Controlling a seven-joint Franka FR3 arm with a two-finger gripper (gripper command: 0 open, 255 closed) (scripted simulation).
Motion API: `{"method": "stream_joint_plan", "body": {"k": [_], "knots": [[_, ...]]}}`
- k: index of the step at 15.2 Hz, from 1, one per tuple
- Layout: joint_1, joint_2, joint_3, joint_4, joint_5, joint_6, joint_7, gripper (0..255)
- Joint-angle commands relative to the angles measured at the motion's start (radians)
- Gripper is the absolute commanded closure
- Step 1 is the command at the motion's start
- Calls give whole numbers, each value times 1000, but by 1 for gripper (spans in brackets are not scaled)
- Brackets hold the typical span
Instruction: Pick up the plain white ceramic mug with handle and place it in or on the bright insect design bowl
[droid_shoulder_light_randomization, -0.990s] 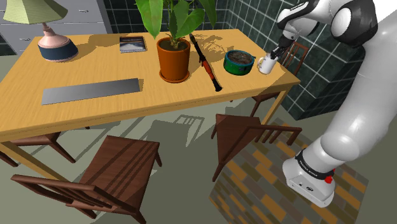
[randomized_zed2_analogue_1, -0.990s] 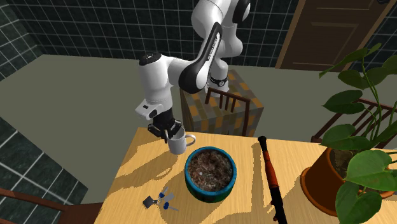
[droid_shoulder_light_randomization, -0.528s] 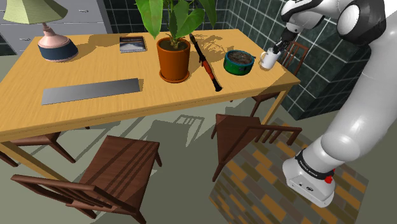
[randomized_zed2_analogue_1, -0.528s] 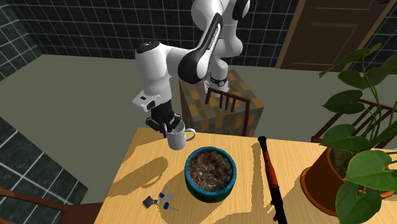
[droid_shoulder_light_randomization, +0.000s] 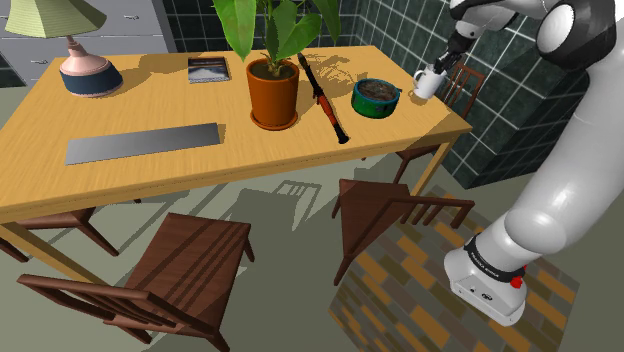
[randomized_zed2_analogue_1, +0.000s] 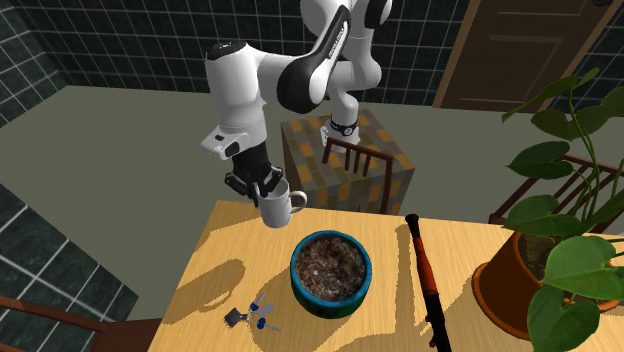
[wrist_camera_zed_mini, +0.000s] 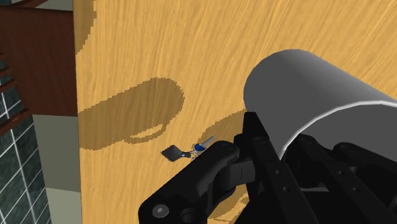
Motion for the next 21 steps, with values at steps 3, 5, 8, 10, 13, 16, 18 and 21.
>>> {"method": "stream_joint_plan", "body": {"k": [3, 5, 8, 10, 13, 16, 18, 21], "knots": [[1, -14, -5, 37, -15, -48, 14, 255], [1, -19, -7, 58, -20, -72, 20, 255], [0, -24, -10, 92, -27, -109, 28, 255], [-1, -26, -11, 116, -31, -135, 33, 255], [17, -5, 3, 157, -27, -151, 73, 255], [41, 36, 24, 222, -17, -172, 129, 255], [54, 68, 39, 273, -8, -189, 166, 255], [68, 125, 59, 365, 7, -222, 219, 255]]}}
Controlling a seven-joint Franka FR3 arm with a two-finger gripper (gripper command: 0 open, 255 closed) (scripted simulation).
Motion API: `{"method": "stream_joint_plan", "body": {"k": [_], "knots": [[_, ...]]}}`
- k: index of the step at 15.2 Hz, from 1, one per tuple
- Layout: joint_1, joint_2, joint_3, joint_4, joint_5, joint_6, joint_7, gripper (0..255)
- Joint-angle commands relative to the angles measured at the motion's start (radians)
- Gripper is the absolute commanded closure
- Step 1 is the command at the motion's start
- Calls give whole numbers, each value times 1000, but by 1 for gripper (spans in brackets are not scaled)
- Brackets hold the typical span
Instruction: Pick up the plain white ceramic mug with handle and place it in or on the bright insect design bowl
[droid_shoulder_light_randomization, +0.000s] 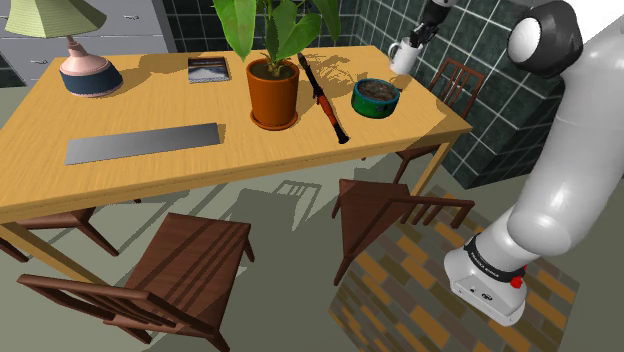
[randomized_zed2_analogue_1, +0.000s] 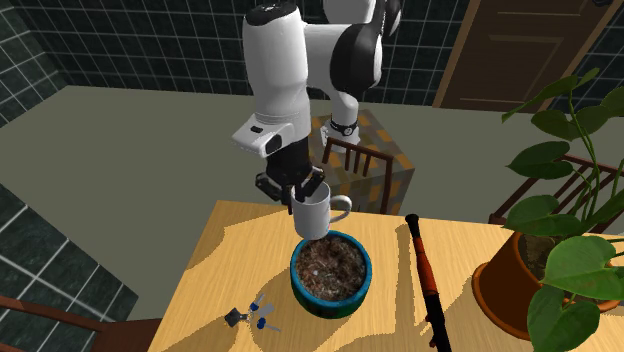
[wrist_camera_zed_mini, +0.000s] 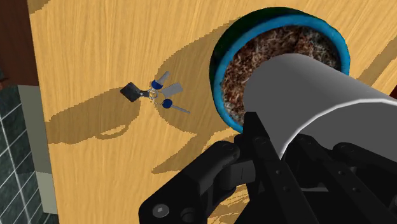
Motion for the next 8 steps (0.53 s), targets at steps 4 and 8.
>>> {"method": "stream_joint_plan", "body": {"k": [4, 8], "knots": [[10, 112, 34, 189, 29, -73, 91, 255], [15, 156, 47, 238, 40, -75, 118, 255]]}}
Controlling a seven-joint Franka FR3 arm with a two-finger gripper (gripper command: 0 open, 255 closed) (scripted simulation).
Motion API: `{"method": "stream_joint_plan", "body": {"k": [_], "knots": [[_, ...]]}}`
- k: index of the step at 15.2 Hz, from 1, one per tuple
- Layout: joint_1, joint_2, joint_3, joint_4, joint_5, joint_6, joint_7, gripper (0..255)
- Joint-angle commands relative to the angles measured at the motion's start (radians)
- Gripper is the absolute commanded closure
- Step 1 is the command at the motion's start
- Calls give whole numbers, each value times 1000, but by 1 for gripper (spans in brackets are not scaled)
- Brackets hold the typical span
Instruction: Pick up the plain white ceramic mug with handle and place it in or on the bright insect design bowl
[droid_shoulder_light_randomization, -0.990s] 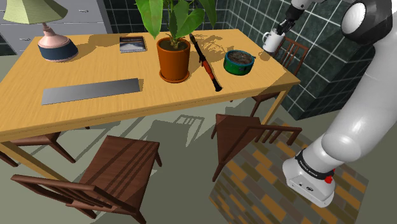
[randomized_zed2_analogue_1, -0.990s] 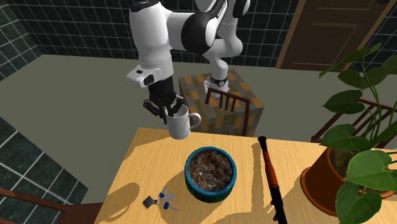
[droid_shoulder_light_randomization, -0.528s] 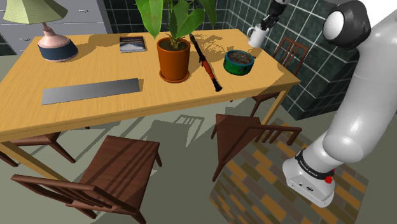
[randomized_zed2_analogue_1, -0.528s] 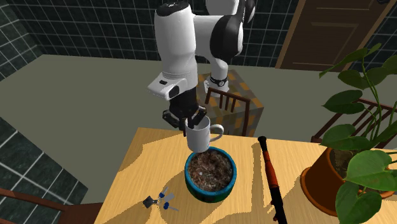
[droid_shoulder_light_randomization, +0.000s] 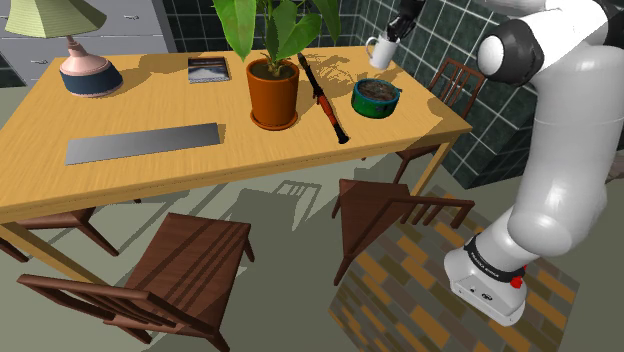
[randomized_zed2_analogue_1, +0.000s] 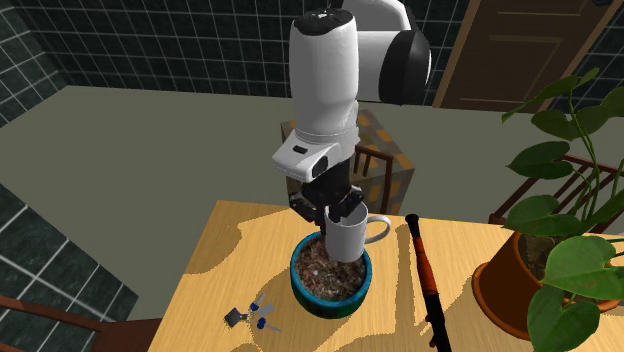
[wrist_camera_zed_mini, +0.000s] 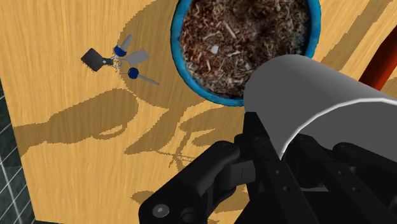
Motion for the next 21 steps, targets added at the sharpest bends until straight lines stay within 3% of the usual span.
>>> {"method": "stream_joint_plan", "body": {"k": [1, 16, 21], "knots": [[6, 4, 2, -18, 1, 21, 2, 255], [39, 4, 10, -221, 16, 218, -33, 255], [39, 4, 10, -221, 16, 218, -33, 255]]}}
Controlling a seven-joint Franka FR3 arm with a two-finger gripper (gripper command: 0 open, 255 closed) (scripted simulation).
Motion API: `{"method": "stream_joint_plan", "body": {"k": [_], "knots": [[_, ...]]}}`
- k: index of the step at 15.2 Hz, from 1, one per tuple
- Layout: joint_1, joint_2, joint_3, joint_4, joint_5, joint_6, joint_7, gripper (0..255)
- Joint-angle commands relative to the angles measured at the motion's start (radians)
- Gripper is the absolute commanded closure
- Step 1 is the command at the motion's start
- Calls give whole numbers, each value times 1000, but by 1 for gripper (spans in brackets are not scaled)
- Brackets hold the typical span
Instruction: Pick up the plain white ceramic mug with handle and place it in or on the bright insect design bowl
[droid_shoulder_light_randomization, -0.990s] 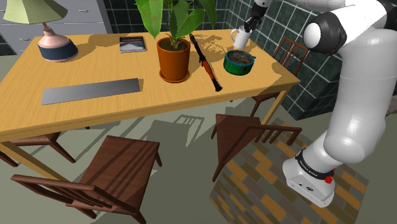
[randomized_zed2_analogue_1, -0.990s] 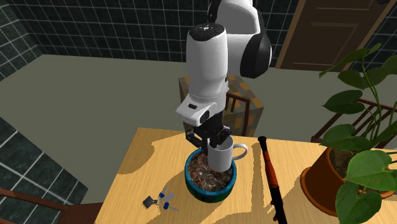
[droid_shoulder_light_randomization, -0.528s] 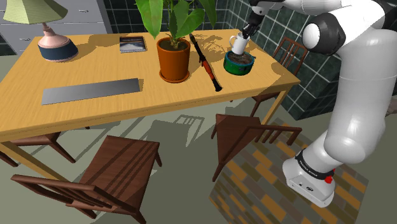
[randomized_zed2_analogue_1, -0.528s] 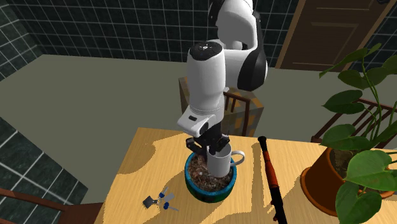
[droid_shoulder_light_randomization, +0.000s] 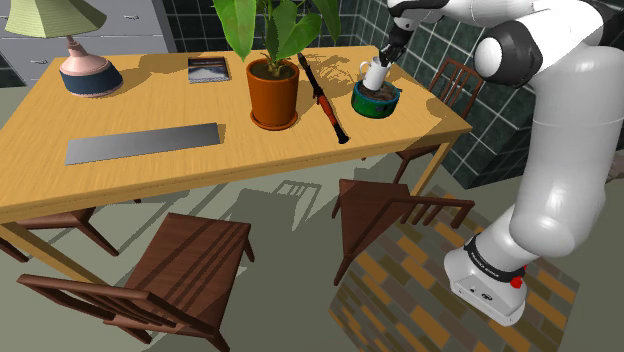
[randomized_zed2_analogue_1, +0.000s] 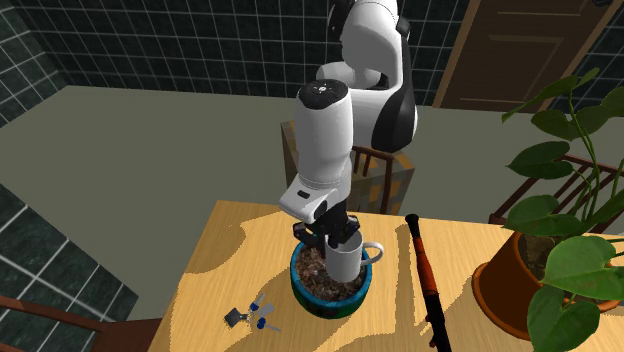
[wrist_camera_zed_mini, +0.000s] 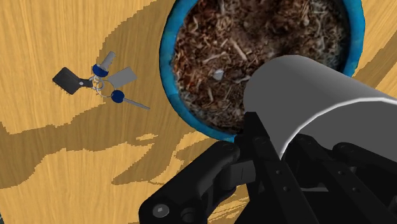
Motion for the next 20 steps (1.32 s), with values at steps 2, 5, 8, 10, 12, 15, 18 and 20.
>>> {"method": "stream_joint_plan", "body": {"k": [2, 5, 8, 10, 12, 15, 18, 20], "knots": [[0, 0, 0, 0, 0, 0, 0, 255], [0, 0, 0, 0, 0, 0, 0, 0], [0, 0, 0, 0, 0, 0, 0, 0], [-1, -23, -8, 32, -13, -51, 9, 0], [-4, -39, -14, 67, -23, -101, 16, 0], [-4, -39, -14, 67, -23, -101, 16, 0], [-4, -39, -14, 67, -23, -101, 16, 0], [-4, -39, -14, 67, -23, -100, 16, 0]]}}
